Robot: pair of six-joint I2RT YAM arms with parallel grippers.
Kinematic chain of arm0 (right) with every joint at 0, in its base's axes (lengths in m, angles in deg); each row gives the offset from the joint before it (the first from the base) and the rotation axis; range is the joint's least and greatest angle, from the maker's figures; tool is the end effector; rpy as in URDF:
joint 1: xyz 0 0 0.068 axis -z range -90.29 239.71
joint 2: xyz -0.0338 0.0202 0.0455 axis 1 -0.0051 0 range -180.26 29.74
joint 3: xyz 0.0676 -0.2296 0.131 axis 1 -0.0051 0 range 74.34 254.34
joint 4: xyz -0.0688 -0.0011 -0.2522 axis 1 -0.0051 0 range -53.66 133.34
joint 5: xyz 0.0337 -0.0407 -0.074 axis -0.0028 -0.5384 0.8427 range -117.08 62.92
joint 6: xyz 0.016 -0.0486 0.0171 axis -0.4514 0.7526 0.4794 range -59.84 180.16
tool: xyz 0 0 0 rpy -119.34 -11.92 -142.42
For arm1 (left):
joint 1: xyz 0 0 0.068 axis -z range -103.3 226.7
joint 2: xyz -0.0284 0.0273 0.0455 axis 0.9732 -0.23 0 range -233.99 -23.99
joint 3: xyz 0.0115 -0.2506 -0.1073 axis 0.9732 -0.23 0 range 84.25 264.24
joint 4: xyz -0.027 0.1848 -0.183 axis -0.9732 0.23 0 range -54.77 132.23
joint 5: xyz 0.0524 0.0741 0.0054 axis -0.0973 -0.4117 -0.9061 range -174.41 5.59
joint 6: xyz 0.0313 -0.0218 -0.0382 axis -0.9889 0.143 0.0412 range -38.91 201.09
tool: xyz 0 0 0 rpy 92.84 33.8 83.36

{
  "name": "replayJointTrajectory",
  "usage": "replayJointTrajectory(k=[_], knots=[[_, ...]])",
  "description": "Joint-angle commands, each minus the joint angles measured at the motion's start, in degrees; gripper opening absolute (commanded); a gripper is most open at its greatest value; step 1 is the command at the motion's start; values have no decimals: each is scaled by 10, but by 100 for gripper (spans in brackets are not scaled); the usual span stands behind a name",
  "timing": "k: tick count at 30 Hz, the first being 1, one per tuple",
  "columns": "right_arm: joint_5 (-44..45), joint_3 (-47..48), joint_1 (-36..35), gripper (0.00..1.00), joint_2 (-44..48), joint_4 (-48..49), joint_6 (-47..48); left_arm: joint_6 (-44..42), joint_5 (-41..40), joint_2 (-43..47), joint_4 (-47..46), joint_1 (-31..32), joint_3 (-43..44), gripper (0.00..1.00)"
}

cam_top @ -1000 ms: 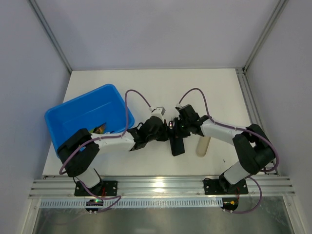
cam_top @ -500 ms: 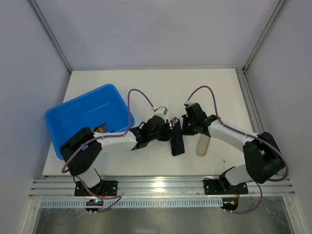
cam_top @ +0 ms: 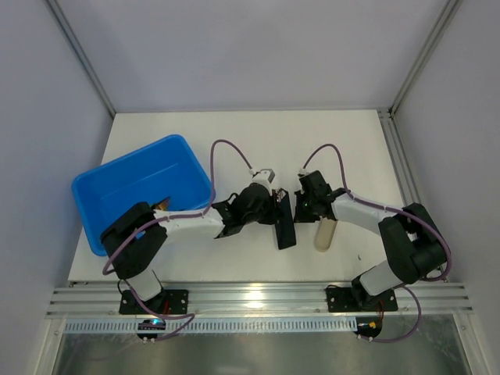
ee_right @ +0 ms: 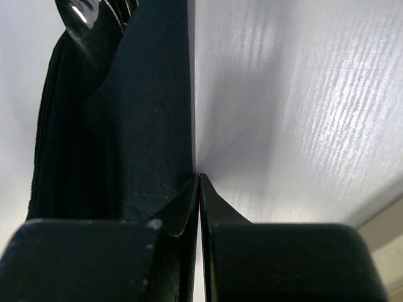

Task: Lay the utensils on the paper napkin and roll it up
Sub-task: Roll the napkin at the center of the board.

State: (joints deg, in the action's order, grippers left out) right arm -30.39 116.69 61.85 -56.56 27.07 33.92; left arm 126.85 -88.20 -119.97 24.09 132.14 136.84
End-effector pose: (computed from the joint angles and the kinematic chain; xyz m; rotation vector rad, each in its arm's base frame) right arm 0.2425 0.1305 0.1551 -0.0581 2.6767 0.3927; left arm 0.2058 -0.2948 0.1929 0.1515 2.2859 -0.9279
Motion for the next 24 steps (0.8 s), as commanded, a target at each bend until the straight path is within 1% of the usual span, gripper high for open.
replayJointTrajectory(k=[1, 12, 16, 24], knots=[[-38, -12, 1, 4, -7, 38, -5, -15, 6, -13, -1, 4, 29, 0], [-58, -29, 1, 4, 18, 53, -21, -19, 14, -57, 5, 17, 74, 0], [-54, -31, 1, 4, 25, 52, -24, -21, 19, -79, 9, 17, 92, 0], [-37, -36, 1, 4, 49, 39, -28, -16, 21, -111, 3, 16, 101, 0]])
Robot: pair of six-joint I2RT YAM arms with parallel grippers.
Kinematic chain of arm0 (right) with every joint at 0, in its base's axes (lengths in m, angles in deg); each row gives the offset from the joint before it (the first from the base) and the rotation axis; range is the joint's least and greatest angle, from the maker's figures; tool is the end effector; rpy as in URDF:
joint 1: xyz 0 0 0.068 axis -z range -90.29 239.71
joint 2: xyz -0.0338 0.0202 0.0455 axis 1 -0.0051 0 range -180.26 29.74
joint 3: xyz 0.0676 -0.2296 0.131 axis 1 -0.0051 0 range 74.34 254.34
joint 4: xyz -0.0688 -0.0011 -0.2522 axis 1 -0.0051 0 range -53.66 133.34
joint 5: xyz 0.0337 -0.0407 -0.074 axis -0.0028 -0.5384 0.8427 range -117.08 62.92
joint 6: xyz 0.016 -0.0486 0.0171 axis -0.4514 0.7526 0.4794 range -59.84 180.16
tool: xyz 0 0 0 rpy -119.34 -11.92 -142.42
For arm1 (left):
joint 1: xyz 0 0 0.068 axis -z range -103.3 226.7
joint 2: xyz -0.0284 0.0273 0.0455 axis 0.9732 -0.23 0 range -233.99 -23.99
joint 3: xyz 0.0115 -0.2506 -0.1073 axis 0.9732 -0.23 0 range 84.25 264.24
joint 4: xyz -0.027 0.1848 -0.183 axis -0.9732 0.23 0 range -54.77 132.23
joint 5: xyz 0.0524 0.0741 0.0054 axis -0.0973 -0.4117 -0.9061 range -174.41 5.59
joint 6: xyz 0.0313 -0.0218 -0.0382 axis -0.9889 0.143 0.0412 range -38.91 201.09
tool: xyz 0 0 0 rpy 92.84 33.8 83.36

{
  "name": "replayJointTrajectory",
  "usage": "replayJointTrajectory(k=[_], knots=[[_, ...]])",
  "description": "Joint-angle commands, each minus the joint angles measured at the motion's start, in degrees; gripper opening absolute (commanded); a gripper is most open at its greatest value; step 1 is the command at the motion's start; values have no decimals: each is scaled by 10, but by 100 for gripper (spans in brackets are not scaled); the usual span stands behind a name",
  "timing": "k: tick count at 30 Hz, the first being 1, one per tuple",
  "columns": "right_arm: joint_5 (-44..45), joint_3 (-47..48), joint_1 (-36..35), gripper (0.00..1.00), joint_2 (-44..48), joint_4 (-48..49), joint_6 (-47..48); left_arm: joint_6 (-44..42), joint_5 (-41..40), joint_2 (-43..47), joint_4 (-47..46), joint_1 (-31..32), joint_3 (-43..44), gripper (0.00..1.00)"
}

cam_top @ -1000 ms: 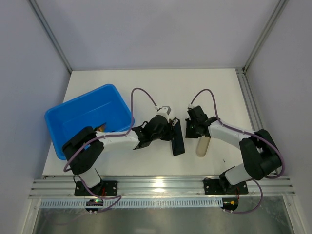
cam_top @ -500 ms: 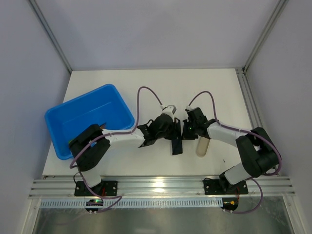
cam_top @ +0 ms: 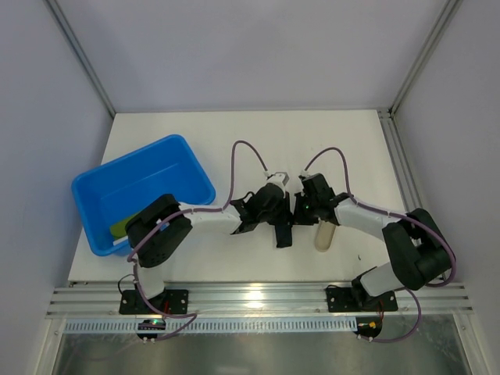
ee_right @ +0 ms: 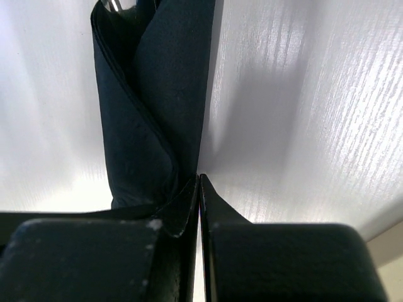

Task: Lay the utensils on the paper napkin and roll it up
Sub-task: Roll the napkin at the center of the board.

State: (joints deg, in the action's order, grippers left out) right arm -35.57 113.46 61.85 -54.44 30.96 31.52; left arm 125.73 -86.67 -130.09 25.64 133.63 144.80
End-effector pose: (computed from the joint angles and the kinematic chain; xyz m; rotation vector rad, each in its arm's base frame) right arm 0.2341 0.1296 0.1531 -0.0392 2.6582 0.5412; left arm 0.2174 -0.3315 0.1699 0.2293 2.3524 -0.9042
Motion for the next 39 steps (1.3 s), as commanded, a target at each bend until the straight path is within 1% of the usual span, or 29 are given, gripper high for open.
replayJointTrajectory(k=[1, 10, 17, 20, 22, 24, 27, 32, 39], knots=[[16, -5, 0, 4, 33, 0, -4, -6, 5, -11, -11, 2, 22, 0], [23, -25, 1, 4, 68, -19, -11, -6, 9, -29, -9, 2, 36, 0], [6, -61, 1, 16, 133, -16, -32, -10, 7, -28, -3, 2, 38, 0], [-16, -68, 1, 26, 155, -10, -41, -10, 7, -24, -1, 2, 38, 0], [-31, -69, 2, 29, 155, -5, -43, -11, 7, -24, 0, 2, 38, 0], [-40, -71, 2, 30, 158, 0, -47, -10, 9, -24, 3, 2, 40, 0], [-51, -82, 2, 35, 162, 20, -55, -10, 10, -23, 4, 2, 40, 0], [-52, -86, 3, 38, 151, 37, -62, -9, 14, -21, 4, 2, 43, 0], [-50, -92, 5, 38, 137, 72, -75, -6, 19, -19, 0, 2, 40, 0]])
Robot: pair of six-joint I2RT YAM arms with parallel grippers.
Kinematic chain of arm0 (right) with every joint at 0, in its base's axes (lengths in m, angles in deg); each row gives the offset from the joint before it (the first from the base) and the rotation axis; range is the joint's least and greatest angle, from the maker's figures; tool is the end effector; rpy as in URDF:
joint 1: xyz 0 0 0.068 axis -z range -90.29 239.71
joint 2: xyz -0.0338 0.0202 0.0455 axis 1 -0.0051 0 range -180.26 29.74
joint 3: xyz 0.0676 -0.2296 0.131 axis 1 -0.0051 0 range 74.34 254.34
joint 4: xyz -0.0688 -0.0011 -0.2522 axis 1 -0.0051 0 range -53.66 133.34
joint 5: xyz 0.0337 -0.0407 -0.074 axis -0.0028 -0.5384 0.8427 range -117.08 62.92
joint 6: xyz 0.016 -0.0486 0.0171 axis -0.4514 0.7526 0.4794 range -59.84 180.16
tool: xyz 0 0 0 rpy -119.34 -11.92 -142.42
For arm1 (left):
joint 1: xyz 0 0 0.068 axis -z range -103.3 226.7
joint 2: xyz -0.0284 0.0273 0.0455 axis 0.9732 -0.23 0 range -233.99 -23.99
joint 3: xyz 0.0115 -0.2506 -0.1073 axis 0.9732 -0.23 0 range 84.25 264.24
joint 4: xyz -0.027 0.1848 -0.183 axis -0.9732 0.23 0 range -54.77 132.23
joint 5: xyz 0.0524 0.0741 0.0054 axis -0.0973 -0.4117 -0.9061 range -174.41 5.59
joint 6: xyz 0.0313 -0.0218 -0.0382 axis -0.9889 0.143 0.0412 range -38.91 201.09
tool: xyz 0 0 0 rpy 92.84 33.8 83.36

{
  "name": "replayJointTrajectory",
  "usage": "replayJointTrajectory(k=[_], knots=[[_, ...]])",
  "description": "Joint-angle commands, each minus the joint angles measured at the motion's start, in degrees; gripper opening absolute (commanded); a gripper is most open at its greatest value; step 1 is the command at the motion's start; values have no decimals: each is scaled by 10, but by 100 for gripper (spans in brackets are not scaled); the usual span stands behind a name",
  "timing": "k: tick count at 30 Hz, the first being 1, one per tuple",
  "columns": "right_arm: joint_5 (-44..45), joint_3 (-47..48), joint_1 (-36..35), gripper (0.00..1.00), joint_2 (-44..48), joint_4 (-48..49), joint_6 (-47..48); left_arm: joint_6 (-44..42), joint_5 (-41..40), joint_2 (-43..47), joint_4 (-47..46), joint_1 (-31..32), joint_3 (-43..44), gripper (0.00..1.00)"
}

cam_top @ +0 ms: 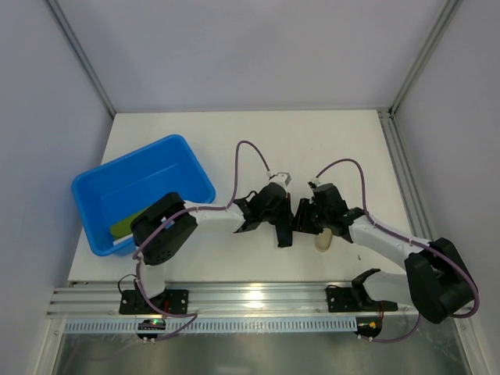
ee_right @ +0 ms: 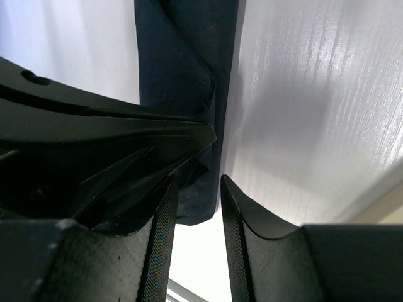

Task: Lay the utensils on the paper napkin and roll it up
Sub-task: Roll the napkin at the center of the board.

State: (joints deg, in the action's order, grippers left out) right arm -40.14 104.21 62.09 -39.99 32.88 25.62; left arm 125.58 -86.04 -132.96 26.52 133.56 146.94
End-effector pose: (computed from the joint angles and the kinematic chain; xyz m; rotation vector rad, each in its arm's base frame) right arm 0.1951 0.1111 0.1666 0.0494 2.5680 0.7296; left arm 0.2224 -0.3390 0.1607 0.2411 2.3813 -0.8900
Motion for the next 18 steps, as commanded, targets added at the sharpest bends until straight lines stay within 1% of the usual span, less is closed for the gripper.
replayJointTrajectory(k=[1, 9, 12, 13, 18], knots=[[-2, 3, 3, 38, -10, 55, -17, -5, 13, 10, -10, 3, 16, 0], [6, -7, 7, 37, -25, 99, -32, -1, 13, 13, -14, 3, 14, 0], [7, -8, 8, 33, -30, 101, -34, -2, 13, 15, -15, 4, 14, 0], [7, -8, 9, 32, -30, 119, -36, -1, 13, 15, -15, 4, 15, 0], [8, -10, 10, 32, -27, 128, -38, -2, 14, 14, -16, 4, 13, 0]])
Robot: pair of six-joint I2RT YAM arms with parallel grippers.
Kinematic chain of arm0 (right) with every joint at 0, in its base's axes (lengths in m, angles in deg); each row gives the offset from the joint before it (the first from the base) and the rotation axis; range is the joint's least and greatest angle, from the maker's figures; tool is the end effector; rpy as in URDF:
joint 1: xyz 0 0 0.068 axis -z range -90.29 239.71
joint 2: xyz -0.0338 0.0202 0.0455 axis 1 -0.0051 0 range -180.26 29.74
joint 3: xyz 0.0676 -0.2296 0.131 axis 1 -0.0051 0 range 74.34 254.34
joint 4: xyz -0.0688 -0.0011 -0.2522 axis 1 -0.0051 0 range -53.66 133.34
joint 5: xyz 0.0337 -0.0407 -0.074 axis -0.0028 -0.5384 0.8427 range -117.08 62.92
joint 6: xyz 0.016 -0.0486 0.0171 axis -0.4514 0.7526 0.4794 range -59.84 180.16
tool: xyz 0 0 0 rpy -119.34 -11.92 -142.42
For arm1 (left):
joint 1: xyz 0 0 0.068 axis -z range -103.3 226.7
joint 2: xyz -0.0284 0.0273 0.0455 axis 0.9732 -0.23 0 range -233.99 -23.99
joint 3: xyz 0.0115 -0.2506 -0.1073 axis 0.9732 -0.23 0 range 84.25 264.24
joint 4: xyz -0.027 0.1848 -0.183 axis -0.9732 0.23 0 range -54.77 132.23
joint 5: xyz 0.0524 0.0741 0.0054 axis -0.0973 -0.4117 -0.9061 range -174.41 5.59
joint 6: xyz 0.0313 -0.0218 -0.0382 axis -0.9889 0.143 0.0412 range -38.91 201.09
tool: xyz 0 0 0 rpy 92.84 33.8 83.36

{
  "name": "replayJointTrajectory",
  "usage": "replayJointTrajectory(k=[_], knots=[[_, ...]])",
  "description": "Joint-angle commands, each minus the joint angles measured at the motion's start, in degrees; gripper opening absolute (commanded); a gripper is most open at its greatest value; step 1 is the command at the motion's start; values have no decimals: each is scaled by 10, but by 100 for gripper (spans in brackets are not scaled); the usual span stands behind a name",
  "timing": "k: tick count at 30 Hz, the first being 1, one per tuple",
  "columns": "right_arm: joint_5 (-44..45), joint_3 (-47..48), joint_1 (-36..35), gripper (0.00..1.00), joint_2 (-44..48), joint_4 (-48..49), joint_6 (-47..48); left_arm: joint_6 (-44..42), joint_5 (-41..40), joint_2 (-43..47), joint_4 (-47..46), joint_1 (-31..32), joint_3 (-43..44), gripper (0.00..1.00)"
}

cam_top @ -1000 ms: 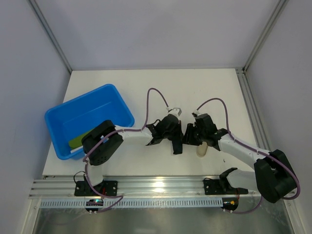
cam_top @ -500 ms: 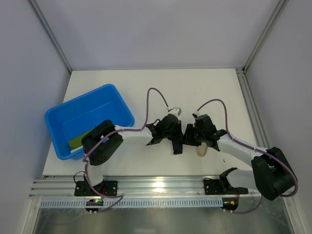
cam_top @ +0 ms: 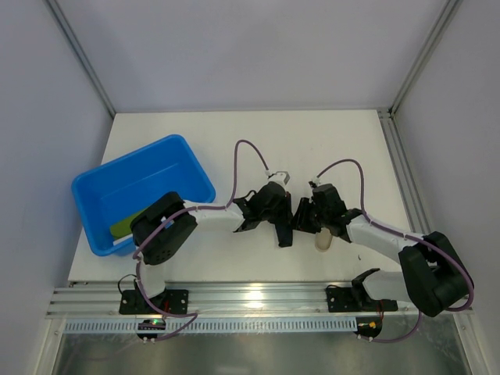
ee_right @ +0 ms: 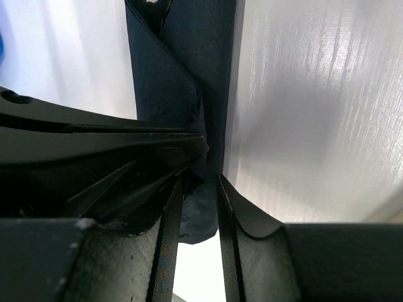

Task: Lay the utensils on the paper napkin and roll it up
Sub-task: Roll the napkin at the center of the board.

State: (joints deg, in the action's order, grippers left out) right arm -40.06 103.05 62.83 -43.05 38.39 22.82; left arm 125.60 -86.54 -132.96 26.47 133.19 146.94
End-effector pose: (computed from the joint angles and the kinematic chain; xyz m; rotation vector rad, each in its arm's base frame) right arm 0.2023 0.1115 0.1563 0.1248 2.5489 0.7520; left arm 0.2249 -0.3374 0.1608 0.2273 2.3769 -0.8798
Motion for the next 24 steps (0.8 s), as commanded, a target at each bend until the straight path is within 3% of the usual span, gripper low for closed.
replayJointTrajectory(k=[1, 15, 24], knots=[[7, 3, 2, 32, 5, 74, -11, -1, 18, 15, -16, 7, 13, 0], [12, -18, 5, 38, 67, 85, -18, -6, 34, 21, -15, 7, 10, 0], [-1, -21, 9, 38, 43, 115, -25, -6, 38, 24, -15, 7, 9, 0]])
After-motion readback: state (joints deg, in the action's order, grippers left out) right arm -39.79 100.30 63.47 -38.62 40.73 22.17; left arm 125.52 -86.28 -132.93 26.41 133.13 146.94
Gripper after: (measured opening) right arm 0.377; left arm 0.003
